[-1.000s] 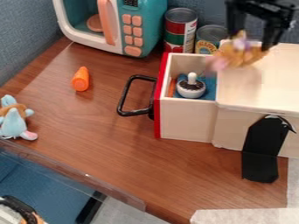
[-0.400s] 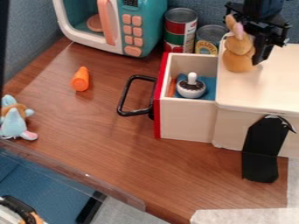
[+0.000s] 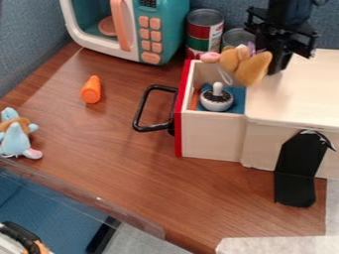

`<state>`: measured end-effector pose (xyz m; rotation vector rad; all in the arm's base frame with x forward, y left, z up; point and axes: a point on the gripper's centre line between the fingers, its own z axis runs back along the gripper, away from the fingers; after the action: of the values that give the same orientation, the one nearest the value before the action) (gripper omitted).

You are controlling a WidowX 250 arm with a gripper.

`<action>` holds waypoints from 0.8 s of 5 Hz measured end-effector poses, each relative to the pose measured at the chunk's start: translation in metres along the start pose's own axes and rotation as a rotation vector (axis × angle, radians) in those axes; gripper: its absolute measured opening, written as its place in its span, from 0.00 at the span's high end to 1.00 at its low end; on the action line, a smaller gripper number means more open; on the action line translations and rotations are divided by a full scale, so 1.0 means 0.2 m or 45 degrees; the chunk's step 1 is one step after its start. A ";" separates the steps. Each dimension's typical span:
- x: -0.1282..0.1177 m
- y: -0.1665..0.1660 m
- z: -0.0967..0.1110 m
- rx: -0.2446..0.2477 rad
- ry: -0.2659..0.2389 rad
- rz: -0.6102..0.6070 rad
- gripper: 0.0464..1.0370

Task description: Moved the rabbit from the top of the drawer and place it on the table

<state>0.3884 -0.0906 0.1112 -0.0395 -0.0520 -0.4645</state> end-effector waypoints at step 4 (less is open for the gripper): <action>-0.67 0.36 -0.02 0.077 -0.013 0.322 1.00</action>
<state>0.3006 0.0336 0.0974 0.0113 -0.0699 -0.2096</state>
